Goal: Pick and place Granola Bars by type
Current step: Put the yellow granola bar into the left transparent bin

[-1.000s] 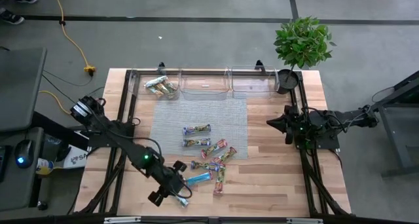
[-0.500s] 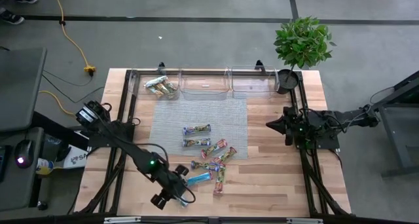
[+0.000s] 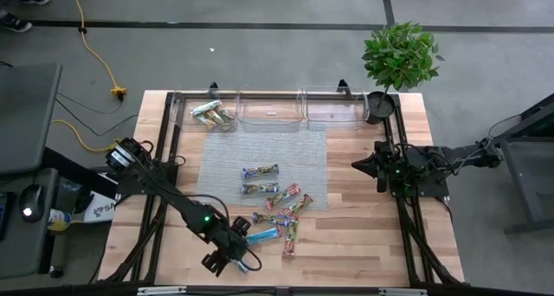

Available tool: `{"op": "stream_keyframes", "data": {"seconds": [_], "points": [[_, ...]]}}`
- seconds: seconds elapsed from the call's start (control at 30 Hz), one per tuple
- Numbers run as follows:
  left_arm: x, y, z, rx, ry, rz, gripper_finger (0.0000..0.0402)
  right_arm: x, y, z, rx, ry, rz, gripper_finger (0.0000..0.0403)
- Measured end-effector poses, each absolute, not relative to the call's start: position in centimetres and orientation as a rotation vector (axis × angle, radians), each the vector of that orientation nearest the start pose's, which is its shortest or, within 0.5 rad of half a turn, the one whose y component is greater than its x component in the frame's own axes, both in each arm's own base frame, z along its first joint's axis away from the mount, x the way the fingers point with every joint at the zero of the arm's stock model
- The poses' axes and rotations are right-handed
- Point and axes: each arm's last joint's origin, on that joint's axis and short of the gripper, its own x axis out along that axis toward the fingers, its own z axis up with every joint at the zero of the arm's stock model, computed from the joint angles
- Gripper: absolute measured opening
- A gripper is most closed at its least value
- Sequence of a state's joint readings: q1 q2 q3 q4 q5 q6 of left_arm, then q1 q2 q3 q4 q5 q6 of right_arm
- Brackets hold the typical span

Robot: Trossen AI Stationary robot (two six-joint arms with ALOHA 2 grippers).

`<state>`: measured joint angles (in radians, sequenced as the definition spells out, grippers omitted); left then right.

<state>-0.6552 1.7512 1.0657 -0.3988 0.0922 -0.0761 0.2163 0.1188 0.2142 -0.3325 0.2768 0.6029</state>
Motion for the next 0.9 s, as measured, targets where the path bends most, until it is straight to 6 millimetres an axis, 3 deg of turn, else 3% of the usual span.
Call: {"op": "stream_keyframes", "data": {"seconds": [0.23, 0.4, 0.53, 0.9], "points": [[25.2, -22.0, 16.1, 0.285, 1.108, -0.674, 0.0298, 8.9, 1.1, 19.5, 0.543, 0.204, -0.127, 0.0001], [23.7, -22.9, 15.5, 0.459, 1.058, -0.626, 0.0298, 8.9, 1.1, 19.5, 0.541, 0.204, -0.128, 0.0001], [23.8, -22.9, 15.5, 0.569, 1.003, -0.568, 0.0298, 8.9, 1.1, 19.5, 0.541, 0.203, -0.13, 0.0001], [24.2, -23.6, 13.8, 0.541, 1.021, -0.568, 0.0298, 8.9, 1.1, 19.5, 0.55, 0.203, -0.129, 0.0]]}}
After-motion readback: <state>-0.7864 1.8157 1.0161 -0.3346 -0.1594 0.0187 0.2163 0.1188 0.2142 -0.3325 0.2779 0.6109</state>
